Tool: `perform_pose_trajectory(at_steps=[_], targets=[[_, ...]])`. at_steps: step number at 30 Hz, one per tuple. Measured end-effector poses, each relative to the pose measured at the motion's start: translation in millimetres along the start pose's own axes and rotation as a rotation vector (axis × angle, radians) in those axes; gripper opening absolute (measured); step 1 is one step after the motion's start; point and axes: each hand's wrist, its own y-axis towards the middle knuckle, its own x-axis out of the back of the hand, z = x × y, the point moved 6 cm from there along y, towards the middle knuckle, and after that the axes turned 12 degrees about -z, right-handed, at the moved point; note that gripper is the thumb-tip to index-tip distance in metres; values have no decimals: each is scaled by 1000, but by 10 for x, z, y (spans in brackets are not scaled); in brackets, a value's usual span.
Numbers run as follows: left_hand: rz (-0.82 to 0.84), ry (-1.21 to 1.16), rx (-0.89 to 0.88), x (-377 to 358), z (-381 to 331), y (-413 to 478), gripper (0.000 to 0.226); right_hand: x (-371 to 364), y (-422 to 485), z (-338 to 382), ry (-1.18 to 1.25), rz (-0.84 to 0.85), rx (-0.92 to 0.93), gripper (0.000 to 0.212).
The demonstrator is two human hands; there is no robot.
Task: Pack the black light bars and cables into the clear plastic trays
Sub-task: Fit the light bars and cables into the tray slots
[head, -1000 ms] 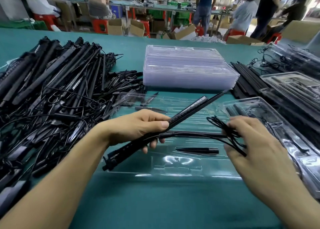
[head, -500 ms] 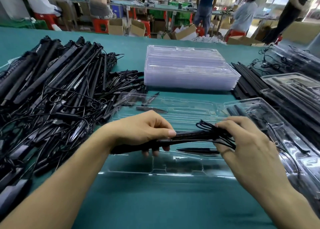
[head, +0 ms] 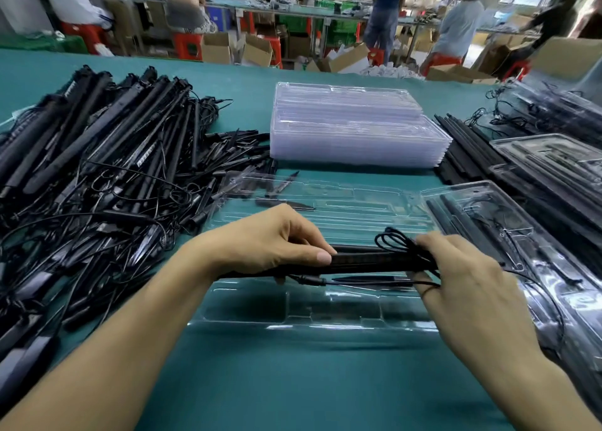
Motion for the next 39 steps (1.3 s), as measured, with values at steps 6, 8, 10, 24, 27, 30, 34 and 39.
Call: perform_pose_trajectory(at_steps=[6, 8, 10, 24, 27, 30, 34, 39], targets=[[-24, 259, 166, 279, 103, -87, 57, -36, -18, -236, 71, 103, -115, 22], [-33, 185, 304, 407, 212, -147, 69, -62, -16, -357, 112, 163, -191, 21], [-94, 150, 305, 507, 234, -161, 73, -88, 0, -419, 176, 208, -229, 20], [-106, -62, 344, 543, 405, -141, 65, 54, 82, -372, 180, 145, -136, 17], [-10, -102, 306, 489, 379, -151, 63, 67, 90, -368, 185, 119, -140, 16], [-32, -92, 324, 492, 394, -135, 71, 88, 107, -358, 145, 68, -126, 19], [-106, -90, 348, 554, 435, -107, 70, 155, 77, -306, 118, 59, -67, 21], [-139, -76, 391, 567, 477, -116, 46, 271, 56, -267, 245, 22, -39, 22]])
